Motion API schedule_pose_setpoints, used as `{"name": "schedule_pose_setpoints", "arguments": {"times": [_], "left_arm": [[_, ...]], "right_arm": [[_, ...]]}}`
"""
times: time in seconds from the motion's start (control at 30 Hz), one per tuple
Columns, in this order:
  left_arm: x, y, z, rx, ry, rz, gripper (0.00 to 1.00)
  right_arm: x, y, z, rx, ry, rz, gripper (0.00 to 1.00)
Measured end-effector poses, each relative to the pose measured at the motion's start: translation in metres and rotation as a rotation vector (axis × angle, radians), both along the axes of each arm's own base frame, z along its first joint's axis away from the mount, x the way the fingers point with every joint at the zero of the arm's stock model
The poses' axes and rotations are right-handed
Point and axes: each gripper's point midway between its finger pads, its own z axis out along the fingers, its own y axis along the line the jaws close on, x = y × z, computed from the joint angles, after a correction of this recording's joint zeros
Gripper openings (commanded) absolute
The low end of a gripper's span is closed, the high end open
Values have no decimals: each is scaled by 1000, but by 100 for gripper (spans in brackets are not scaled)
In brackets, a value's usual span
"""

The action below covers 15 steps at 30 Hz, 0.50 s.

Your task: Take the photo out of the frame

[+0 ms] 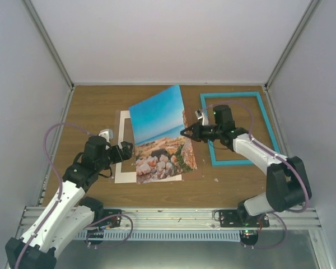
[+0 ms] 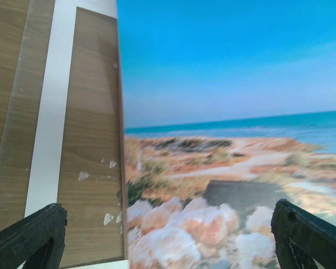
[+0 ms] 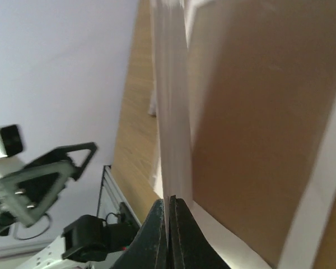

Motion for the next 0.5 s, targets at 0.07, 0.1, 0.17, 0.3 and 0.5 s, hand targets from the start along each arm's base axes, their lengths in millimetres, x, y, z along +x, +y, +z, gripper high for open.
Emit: {"name": "schedule_pose_setpoints", "arguments": {"times": [0.07,0.1,0.17,0.3,0.5], "left_arm": [[0,-2,-4,0,16,-8,99],[0,-3,-6,-2,24,-14,99],[0,-5,-12,-4,41,-24,99],[-1,-11,-25,-15,80,-51,99],[-4,-22,-49,-47,137,-98,99]], "right_arm": [[-3,-2,-30,-15,66,-16,1],[-4,-3,-44,-25,95,-25,1],[-5,-5,-68,-41,140,-40,1],[-3,-8,-99,-75,184,-67,1],[6,-16,-126,-123,192,-89,1]]}}
